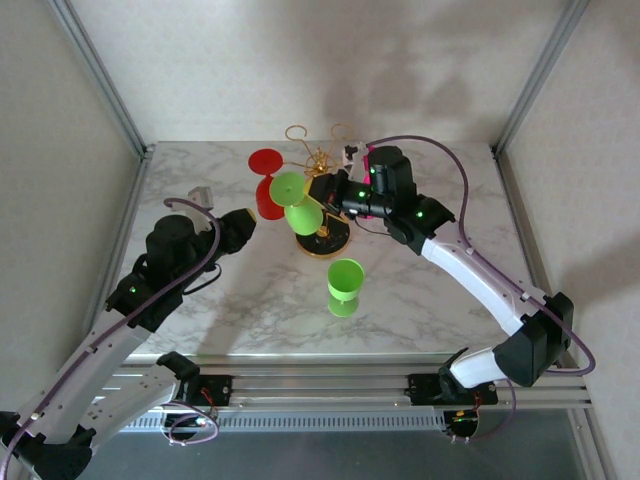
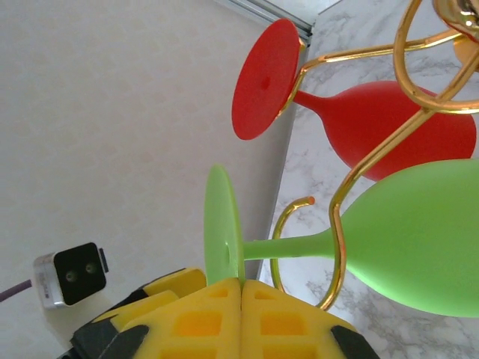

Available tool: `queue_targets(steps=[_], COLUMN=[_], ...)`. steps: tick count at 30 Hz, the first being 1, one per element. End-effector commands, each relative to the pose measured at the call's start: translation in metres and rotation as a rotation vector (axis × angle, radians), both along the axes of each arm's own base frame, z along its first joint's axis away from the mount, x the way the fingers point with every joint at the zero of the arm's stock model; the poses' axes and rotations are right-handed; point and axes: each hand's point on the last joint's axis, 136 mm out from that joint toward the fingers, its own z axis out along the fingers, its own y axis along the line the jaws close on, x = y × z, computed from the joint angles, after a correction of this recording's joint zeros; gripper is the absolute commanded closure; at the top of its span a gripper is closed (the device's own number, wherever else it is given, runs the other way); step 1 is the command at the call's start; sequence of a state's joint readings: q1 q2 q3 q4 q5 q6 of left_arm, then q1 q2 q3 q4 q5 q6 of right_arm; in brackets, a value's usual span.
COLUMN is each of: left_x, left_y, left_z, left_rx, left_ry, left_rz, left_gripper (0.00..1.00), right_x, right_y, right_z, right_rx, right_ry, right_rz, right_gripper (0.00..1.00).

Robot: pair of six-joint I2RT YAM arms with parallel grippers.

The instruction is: Take the wine glass off the wine glass rack

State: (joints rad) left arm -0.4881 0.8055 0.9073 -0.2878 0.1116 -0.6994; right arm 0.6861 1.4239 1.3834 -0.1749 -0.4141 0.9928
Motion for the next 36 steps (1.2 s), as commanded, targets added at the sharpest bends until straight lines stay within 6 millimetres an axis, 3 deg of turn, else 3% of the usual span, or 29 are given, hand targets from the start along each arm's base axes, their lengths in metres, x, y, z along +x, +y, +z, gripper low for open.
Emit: queue_targets(steps=[1, 18, 36], left_x=[-0.002, 0.0, 0.004], left_y=[0.001, 0.002, 0.003], left_z=[0.007, 0.007, 0.006], left_rx=[-0.02, -0.018, -0.019], left_ry=[-0.028, -0.028, -0.021], left_rz=[-0.005, 0.003, 0.021], left_gripper=[0.56, 0.56, 0.56], right_x=[0.001, 0.02, 0.039], right_y=[0.0, -0.012, 0.0], right_z=[0.021, 0.012, 0.008], right_rx=[0.067, 0.063, 0.094], right_ry=[-0.028, -0.015, 0.001], right_rz=[0.009, -0.047, -0.003], right_gripper=[1.0, 1.0, 1.0])
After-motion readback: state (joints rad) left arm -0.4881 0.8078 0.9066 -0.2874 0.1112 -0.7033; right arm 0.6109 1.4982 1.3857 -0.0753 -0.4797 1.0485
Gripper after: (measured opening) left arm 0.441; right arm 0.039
